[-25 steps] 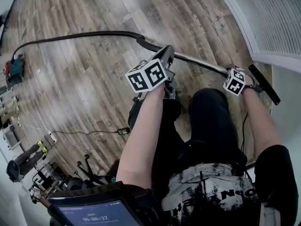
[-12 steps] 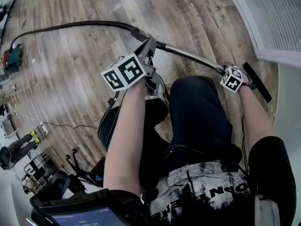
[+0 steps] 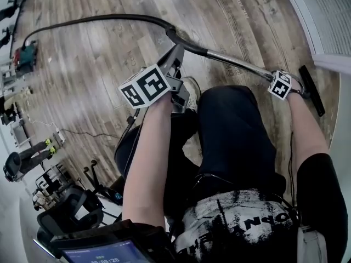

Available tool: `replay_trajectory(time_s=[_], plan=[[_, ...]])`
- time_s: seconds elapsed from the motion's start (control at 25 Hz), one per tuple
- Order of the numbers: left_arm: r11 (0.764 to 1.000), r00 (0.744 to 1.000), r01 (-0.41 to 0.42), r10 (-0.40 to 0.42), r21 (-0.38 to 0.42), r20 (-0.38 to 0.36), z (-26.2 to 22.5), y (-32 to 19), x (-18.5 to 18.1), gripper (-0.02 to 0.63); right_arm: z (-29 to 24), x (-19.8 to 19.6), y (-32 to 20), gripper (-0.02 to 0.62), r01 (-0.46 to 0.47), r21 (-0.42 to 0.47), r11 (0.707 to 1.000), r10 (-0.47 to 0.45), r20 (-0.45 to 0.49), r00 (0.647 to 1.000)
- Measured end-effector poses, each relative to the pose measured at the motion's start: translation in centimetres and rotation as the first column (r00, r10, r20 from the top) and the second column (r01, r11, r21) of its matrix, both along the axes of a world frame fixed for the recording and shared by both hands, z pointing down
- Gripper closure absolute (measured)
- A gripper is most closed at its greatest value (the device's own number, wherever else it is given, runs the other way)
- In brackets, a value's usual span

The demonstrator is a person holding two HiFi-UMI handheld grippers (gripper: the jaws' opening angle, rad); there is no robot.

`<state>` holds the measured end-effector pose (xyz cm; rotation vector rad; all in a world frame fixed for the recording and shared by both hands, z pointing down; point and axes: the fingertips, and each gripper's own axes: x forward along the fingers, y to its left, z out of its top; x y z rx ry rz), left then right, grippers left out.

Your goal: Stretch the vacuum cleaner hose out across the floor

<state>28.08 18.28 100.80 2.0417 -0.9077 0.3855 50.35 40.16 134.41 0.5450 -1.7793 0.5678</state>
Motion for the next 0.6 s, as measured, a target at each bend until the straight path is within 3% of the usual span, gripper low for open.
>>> replay_trajectory(time_s=[0.32,0.44,0.6], plan=[[1.000,0.999,-0.004,0.004,-0.001,0.053,0.5,0.7,-2.1,0.606,1.0,-0.6,0.2,0.419,0.055,-0.038,0.998,-0.058,-0.089,0.994],[1.000,0.998,-0.014,0.014,-0.004,0.056,0.8,0.6,-1.6,0.607,0.5,-0.7,-0.2,0.385,-0.018,-0.044,0.999,0.016,-0.042,0.999],[1.000,0.998,-0.031,0.031,-0.001,0.046,0.9,0.6,-1.2,0.607,-0.4,-0.2,-0.2,0.391,-0.098,-0.050,0.994,0.097,-0.009,0.995]])
